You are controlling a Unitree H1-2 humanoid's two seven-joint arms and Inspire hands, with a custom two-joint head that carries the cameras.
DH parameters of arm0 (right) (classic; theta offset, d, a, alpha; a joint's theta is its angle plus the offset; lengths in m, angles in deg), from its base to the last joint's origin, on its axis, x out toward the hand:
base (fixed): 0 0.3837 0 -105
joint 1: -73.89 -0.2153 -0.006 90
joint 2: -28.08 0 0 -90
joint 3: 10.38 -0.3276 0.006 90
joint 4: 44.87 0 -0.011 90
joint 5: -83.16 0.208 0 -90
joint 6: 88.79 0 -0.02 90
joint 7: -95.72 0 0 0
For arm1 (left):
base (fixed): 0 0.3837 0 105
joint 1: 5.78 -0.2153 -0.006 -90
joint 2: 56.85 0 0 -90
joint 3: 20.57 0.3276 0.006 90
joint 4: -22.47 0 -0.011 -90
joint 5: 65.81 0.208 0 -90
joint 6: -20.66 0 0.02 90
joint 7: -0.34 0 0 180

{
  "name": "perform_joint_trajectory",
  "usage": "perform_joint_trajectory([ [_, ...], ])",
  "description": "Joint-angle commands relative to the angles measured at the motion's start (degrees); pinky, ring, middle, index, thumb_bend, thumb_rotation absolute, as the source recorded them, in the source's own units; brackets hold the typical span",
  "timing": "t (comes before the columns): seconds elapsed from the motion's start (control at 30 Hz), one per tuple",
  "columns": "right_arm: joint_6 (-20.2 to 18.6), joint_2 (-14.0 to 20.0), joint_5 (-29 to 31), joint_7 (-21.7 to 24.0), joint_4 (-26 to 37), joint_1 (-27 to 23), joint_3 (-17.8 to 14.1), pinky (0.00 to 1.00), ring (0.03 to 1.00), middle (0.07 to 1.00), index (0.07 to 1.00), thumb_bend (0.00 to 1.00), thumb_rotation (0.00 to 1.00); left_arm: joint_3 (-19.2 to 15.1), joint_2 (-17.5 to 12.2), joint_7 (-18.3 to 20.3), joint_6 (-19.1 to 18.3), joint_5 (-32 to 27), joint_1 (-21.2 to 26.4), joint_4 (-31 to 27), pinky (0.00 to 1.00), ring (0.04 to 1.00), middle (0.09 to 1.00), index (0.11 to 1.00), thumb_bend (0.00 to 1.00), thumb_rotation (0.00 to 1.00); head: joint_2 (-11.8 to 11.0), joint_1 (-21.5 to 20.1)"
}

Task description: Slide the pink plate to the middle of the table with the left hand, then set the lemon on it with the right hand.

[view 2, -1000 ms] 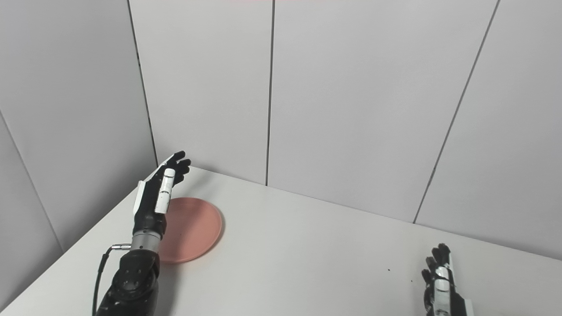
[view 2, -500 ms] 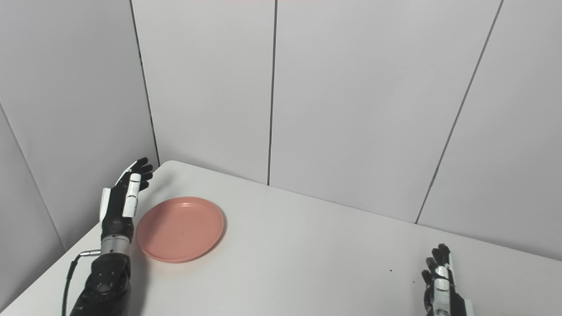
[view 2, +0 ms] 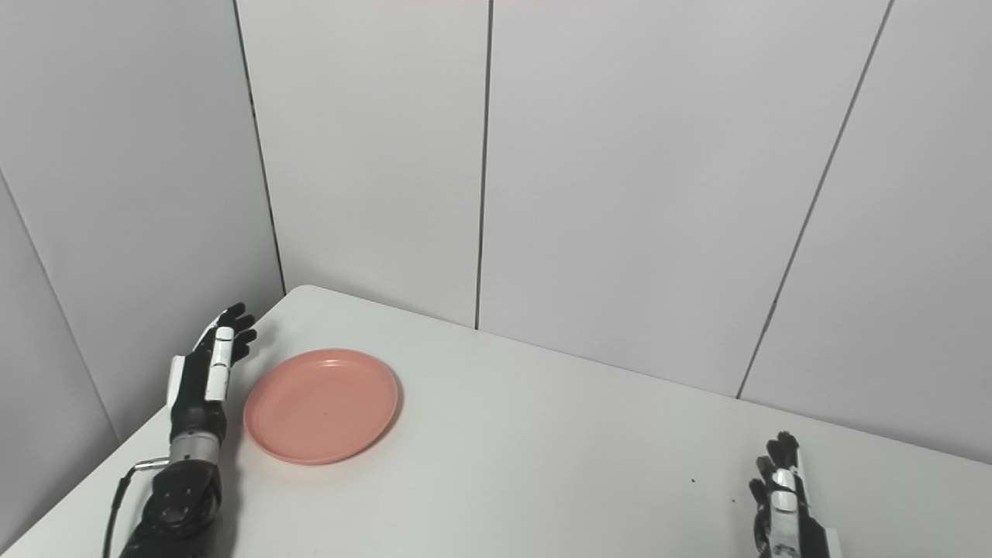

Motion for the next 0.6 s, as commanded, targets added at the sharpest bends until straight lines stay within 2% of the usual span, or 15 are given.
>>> perform_joint_trajectory([
  [0.0, -0.1, 0.0, 0.3, 0.3, 2.3, -1.9, 0.0, 1.00, 1.000, 1.000, 1.000, 0.31, 1.00, 0.1, -1.6, 0.3, 2.5, -0.5, 2.0, 0.1, 0.86, 0.816, 0.833, 0.826, 0.66, 1.00, 0.1, 0.2],
  [0.27, 0.1, -0.1, 0.6, 0.4, 2.6, -1.7, 0.0, 1.00, 1.000, 1.000, 1.000, 0.29, 1.00, 0.8, -0.5, 1.8, 1.6, -2.9, 1.9, 1.2, 0.86, 0.811, 0.813, 0.829, 0.66, 1.00, 0.3, 0.3],
  [0.43, -0.1, -0.2, 0.5, 0.2, 2.5, -1.7, -0.1, 1.00, 1.000, 1.000, 1.000, 0.29, 1.00, 1.7, 0.2, 1.6, 0.9, -2.4, 1.6, 0.7, 0.87, 0.825, 0.821, 0.836, 0.61, 1.00, 0.3, 0.3],
  [0.57, -0.4, -0.2, 0.7, 0.3, 2.8, -1.6, 0.0, 1.00, 1.000, 1.000, 1.000, 0.28, 1.00, 2.7, 0.6, 2.0, 1.2, -2.0, 1.3, 0.8, 0.86, 0.812, 0.816, 0.831, 0.65, 1.00, 0.4, 0.3],
])
